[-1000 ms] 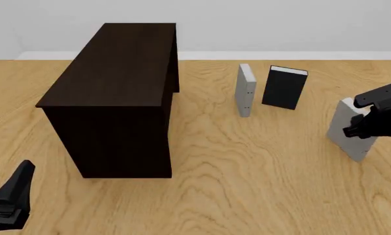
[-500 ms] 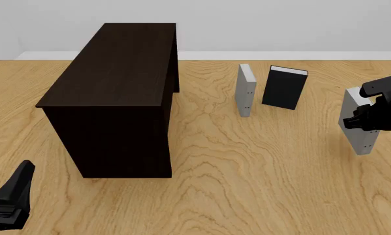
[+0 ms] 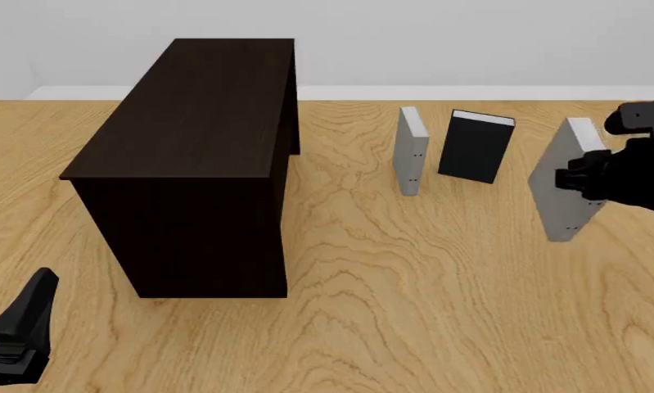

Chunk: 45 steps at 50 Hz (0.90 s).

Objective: Pick up the book on the right and place it under the cabinet shelf.

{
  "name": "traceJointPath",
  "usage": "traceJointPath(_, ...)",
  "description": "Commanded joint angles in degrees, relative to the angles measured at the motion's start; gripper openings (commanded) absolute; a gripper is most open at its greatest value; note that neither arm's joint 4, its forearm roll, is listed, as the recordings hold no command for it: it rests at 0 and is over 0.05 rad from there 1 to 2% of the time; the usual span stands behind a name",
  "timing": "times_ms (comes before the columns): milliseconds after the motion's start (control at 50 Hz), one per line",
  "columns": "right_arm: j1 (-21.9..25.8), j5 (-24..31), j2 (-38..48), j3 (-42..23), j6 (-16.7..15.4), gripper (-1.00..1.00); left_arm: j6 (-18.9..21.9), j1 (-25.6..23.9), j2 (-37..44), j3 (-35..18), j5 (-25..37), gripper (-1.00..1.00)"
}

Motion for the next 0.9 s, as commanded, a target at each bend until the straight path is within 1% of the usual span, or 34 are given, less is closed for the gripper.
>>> traceJointPath(20,7.6,1.3,-7.5,0.9,11.5,-1.00,0.0,0.0,0.0,0.0,0.0,1.00)
traceJointPath(40,9.2,1.3,-8.6,1.6,13.2,-1.00,0.0,0.0,0.0,0.0,0.0,1.00)
traceJointPath(80,9.6,0.6,-9.0,2.1,14.3,-1.00,0.0,0.0,0.0,0.0,0.0,1.00)
traceJointPath(100,10.8,0.5,-9.9,2.8,15.5,-1.00,0.0,0.0,0.0,0.0,0.0,1.00)
traceJointPath(120,10.9,0.0,-10.1,3.1,16.6,-1.00,0.0,0.0,0.0,0.0,0.0,1.00)
traceJointPath(140,10.8,-0.5,-10.2,3.2,17.0,-1.00,0.0,0.0,0.0,0.0,0.0,1.00)
traceJointPath(160,11.6,-1.1,-10.8,3.8,18.2,-1.00,0.0,0.0,0.0,0.0,0.0,1.00)
traceJointPath(180,10.0,-2.2,-9.5,3.5,18.9,-1.00,0.0,0.0,0.0,0.0,0.0,1.00)
traceJointPath(200,11.9,-2.5,-10.7,4.6,20.3,-1.00,0.0,0.0,0.0,0.0,0.0,1.00)
traceJointPath(220,12.1,-3.1,-10.6,5.0,20.1,-1.00,0.0,0.0,0.0,0.0,0.0,1.00)
traceJointPath(260,14.2,-4.8,-12.9,7.0,23.6,-1.00,0.0,0.0,0.0,0.0,0.0,1.00)
traceJointPath(300,15.0,-5.8,-13.2,7.9,24.4,-1.00,0.0,0.0,0.0,0.0,0.0,1.00)
traceJointPath(320,15.5,-6.8,-13.7,8.7,26.0,-1.00,0.0,0.0,0.0,0.0,0.0,1.00)
traceJointPath(340,15.3,-7.4,-13.3,8.7,25.7,-1.00,0.0,0.0,0.0,0.0,0.0,1.00)
traceJointPath(380,16.6,-9.2,-14.0,10.1,27.5,-1.00,0.0,0.0,0.0,0.0,0.0,1.00)
traceJointPath(420,16.6,-10.2,-14.0,10.4,27.9,-1.00,0.0,0.0,0.0,0.0,0.0,1.00)
traceJointPath(440,17.4,-11.1,-14.4,11.0,29.0,-1.00,0.0,0.0,0.0,0.0,0.0,1.00)
traceJointPath(480,17.8,-11.4,-13.9,11.1,28.9,-1.00,0.0,0.0,0.0,0.0,0.0,1.00)
traceJointPath(500,19.1,-12.4,-14.5,12.1,30.5,-1.00,0.0,0.0,0.0,0.0,0.0,1.00)
traceJointPath(520,19.4,-13.5,-14.2,12.7,31.3,-1.00,0.0,0.0,0.0,0.0,0.0,1.00)
traceJointPath(560,19.4,-14.3,-13.2,12.7,30.8,-1.00,0.0,0.0,0.0,0.0,0.0,1.00)
traceJointPath(580,20.5,-15.7,-13.6,13.9,32.5,-1.00,0.0,0.0,0.0,0.0,0.0,1.00)
traceJointPath(600,20.3,-16.5,-13.2,14.1,33.0,-1.00,0.0,0.0,0.0,0.0,0.0,1.00)
traceJointPath(660,20.7,-17.1,-12.5,14.1,32.6,-1.00,0.0,0.1,0.0,0.0,0.0,1.00)
traceJointPath(760,21.7,-18.2,-13.1,14.3,34.0,-1.00,0.0,0.0,0.0,0.1,-0.1,1.00)
traceJointPath(800,21.7,-18.6,-12.7,13.9,34.0,-1.00,0.0,0.1,0.0,0.1,-0.1,1.00)
traceJointPath(900,22.4,-21.1,-11.5,13.9,35.0,-1.00,0.0,0.1,0.0,0.0,0.0,1.00)
